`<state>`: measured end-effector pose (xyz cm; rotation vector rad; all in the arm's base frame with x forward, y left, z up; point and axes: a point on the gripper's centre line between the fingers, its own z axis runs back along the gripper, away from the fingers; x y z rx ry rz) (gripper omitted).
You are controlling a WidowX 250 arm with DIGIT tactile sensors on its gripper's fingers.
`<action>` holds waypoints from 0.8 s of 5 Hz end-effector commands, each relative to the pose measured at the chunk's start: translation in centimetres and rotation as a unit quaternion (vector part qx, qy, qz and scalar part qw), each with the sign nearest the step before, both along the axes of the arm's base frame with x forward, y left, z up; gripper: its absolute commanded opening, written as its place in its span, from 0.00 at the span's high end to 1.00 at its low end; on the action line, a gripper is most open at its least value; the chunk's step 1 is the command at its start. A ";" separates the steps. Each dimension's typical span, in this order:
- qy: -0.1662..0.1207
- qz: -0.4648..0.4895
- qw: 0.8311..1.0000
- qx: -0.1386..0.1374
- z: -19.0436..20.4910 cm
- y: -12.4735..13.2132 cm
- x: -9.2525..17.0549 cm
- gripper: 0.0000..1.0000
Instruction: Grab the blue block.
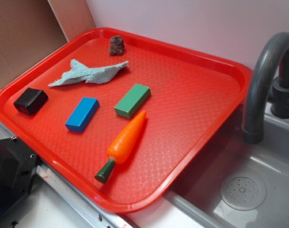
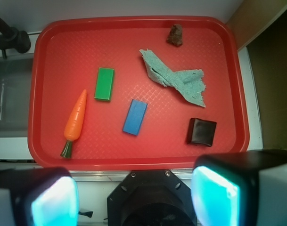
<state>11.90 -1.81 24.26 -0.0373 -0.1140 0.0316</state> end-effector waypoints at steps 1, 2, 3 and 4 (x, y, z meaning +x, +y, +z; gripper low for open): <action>0.000 0.000 1.000 0.000 0.0 0.0 0.0 0.00; -0.005 0.101 0.995 -0.018 -1.9 0.4 2.6 0.00; -0.016 0.154 0.988 -0.026 -4.3 0.8 3.9 0.00; 0.008 0.172 0.985 -0.027 -6.7 1.0 5.0 0.00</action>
